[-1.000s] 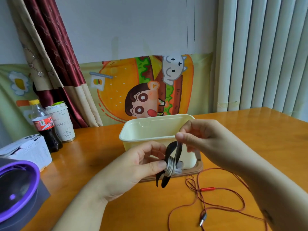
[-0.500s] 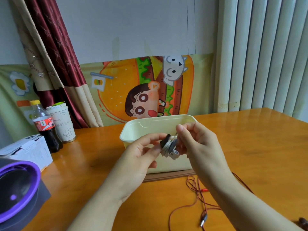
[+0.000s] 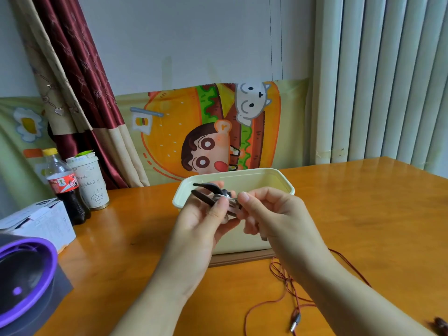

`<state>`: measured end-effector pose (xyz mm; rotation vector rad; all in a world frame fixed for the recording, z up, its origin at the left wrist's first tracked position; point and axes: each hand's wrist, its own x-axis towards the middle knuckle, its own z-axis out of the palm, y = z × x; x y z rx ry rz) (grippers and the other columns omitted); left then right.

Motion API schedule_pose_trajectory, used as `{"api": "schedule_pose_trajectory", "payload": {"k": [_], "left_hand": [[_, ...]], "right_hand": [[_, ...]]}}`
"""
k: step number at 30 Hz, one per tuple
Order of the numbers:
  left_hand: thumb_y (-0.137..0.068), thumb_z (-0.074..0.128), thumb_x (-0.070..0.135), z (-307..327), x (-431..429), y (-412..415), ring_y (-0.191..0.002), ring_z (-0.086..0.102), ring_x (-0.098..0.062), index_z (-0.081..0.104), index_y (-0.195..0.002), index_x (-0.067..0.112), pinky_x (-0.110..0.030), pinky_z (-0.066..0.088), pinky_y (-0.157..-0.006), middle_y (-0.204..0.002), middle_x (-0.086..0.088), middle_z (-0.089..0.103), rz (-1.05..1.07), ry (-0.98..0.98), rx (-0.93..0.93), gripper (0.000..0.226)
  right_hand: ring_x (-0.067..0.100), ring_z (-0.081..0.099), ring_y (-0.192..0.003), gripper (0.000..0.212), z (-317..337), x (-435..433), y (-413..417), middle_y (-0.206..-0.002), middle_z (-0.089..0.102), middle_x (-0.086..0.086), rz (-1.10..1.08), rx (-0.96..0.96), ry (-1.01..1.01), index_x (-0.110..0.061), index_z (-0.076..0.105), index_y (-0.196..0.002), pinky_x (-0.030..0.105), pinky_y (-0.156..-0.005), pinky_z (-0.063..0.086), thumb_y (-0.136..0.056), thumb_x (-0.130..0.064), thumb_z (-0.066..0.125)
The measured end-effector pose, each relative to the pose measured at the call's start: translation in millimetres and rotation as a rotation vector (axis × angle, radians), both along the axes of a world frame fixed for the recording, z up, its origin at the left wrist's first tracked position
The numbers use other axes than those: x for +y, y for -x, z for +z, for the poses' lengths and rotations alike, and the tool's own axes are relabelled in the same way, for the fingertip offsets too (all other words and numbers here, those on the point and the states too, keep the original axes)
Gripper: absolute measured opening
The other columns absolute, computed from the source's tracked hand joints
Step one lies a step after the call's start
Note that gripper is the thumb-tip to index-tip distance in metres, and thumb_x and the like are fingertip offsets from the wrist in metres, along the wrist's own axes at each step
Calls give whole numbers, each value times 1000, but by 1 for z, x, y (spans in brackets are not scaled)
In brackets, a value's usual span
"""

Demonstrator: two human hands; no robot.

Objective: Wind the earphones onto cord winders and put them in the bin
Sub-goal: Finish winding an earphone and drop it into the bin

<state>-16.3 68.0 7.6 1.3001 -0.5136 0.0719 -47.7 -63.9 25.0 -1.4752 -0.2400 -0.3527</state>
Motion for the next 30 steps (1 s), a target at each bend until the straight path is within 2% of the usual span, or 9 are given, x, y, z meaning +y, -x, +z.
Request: {"api": "schedule_pose_trajectory", "payload": {"k": [4, 9, 13, 18, 20, 25, 27, 29, 30], "left_hand": [[-79, 54, 22, 2, -2, 0, -98, 71, -17, 63, -112, 22, -22, 57, -70, -99, -1, 75, -28, 139, 106, 34], [-75, 52, 24, 4, -1, -2, -78, 71, -9, 63, -104, 22, -28, 48, -72, -89, 0, 75, 23, 212, 159, 31], [-90, 48, 17, 7, 2, -2, -65, 65, -6, 62, -99, 19, -29, 44, -74, -81, -1, 72, 23, 336, 243, 17], [-67, 59, 23, 9, 3, -4, -65, 61, -5, 62, -87, 23, -28, 43, -74, -80, 0, 71, 44, 365, 276, 20], [-66, 59, 23, 10, 3, -5, -68, 61, -8, 64, -83, 24, -28, 44, -73, -80, 1, 71, 84, 372, 296, 18], [-72, 58, 23, 10, 0, -2, -50, 53, -3, 58, -80, 18, -27, 39, -71, -57, 7, 56, 48, 413, 275, 10], [-76, 58, 24, 5, 1, -2, -61, 59, -6, 61, -91, 12, -28, 42, -76, -66, 1, 62, 3, 412, 257, 20], [-77, 62, 26, 7, 1, -3, -81, 66, -17, 63, -108, 5, -34, 52, -81, -89, -11, 68, -59, 407, 279, 38], [-73, 69, 28, 8, 1, -3, -79, 68, -20, 64, -105, 4, -37, 58, -76, -89, -13, 68, -105, 423, 290, 41]], "right_hand": [[1, 46, -50, 33, 2, -10, -5, -51, 57, -8, -38, 1, 167, -18, 70, -74, 13, -52, 39, -69, -49, 61], [-2, 52, -53, 13, 3, -20, -11, -55, 61, -12, -37, 9, 226, -16, 70, -80, 11, -54, 43, -85, -27, 66], [1, 55, -57, 10, 0, -20, -13, -60, 64, -9, 43, 64, 244, -13, 69, -82, 13, -57, 46, -86, -22, 67], [6, 55, -60, 10, -5, -14, -13, -64, 65, -5, 173, 166, 185, -9, 67, -83, 18, -63, 49, -86, -18, 67], [7, 55, -60, 9, -7, -13, -14, -65, 65, -4, 210, 194, 144, -7, 67, -83, 18, -63, 48, -86, -16, 66], [9, 53, -58, 3, -8, -16, -17, -64, 59, 2, 323, 244, 17, -3, 63, -83, 17, -61, 48, -86, -3, 63], [10, 52, -58, 7, -8, -19, -18, -65, 56, 4, 362, 256, -5, -3, 62, -81, 17, -61, 48, -86, 1, 61], [10, 53, -59, 11, -9, -22, -19, -67, 57, 5, 410, 276, -43, -5, 62, -78, 18, -62, 49, -86, 3, 60], [11, 54, -60, 12, -9, -23, -19, -68, 58, 5, 424, 280, -59, -5, 62, -78, 19, -62, 49, -85, 3, 60]]}}
